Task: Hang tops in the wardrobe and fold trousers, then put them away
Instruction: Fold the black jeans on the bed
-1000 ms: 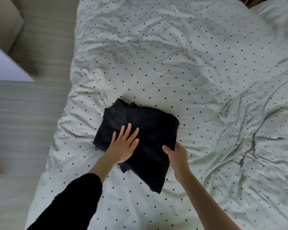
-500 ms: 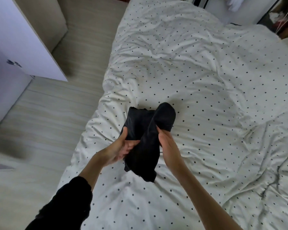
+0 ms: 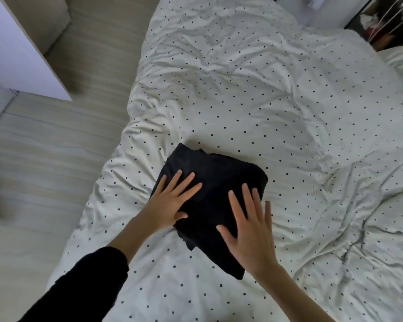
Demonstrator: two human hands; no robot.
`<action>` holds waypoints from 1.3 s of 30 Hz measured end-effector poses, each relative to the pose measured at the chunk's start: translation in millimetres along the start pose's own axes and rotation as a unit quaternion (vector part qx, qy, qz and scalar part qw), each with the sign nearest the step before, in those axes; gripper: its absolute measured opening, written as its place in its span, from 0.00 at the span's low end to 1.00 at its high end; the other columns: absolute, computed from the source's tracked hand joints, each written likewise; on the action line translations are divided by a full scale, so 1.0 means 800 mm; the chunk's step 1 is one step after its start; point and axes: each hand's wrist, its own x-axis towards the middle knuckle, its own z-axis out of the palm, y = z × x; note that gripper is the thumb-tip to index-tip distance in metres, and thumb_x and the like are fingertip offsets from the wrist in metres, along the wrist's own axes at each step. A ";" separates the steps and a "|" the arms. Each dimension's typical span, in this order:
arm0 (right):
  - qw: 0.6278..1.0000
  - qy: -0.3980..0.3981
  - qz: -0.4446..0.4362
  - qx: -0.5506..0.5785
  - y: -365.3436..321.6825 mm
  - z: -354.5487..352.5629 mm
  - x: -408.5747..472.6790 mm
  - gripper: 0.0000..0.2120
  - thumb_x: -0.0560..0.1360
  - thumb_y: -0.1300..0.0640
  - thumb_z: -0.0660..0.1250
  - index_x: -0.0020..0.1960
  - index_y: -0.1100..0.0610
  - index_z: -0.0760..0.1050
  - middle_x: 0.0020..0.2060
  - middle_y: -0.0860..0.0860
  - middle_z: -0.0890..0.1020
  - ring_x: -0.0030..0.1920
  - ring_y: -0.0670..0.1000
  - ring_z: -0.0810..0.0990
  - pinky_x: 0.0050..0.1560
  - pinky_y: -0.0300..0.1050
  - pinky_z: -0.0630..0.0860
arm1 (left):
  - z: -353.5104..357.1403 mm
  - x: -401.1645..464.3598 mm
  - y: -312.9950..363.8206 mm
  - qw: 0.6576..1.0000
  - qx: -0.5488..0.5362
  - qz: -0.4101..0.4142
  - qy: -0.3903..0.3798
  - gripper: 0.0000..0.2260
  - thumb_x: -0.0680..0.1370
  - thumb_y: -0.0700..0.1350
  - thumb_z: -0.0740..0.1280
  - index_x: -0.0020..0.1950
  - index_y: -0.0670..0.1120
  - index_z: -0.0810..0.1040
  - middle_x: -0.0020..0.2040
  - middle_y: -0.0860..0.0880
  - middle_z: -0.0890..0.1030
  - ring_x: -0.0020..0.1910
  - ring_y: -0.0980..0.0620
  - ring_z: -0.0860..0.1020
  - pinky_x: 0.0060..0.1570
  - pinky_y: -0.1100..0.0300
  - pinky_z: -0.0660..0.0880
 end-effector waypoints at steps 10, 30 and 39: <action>0.980 -0.179 0.036 -0.084 0.016 0.076 0.004 0.60 0.54 0.20 0.58 0.74 0.59 0.60 0.71 0.69 0.61 0.72 0.67 0.60 0.67 0.73 0.51 | 0.044 0.058 -0.023 0.970 0.200 0.047 -0.129 0.68 0.58 0.70 0.72 0.64 0.47 0.15 0.64 0.44 0.16 0.63 0.37 0.19 0.67 0.34 0.34; 0.981 -0.174 0.018 -0.087 0.030 0.120 0.021 0.40 0.73 0.51 0.69 0.76 0.44 0.48 0.74 0.66 0.54 0.75 0.66 0.50 0.66 0.75 0.51 | 0.087 0.043 -0.004 0.952 0.291 0.039 0.083 0.36 0.63 0.46 0.78 0.69 0.43 0.71 0.69 0.41 0.72 0.67 0.38 0.71 0.56 0.31 0.71; 0.992 -0.121 -0.019 -0.006 0.039 0.045 0.013 0.33 0.75 0.58 0.66 0.75 0.45 0.55 0.73 0.57 0.62 0.74 0.58 0.59 0.71 0.62 0.58 | 0.021 -0.013 0.050 0.965 0.226 -0.017 0.135 0.35 0.56 0.37 0.81 0.63 0.42 0.78 0.61 0.44 0.79 0.59 0.42 0.78 0.52 0.34 0.74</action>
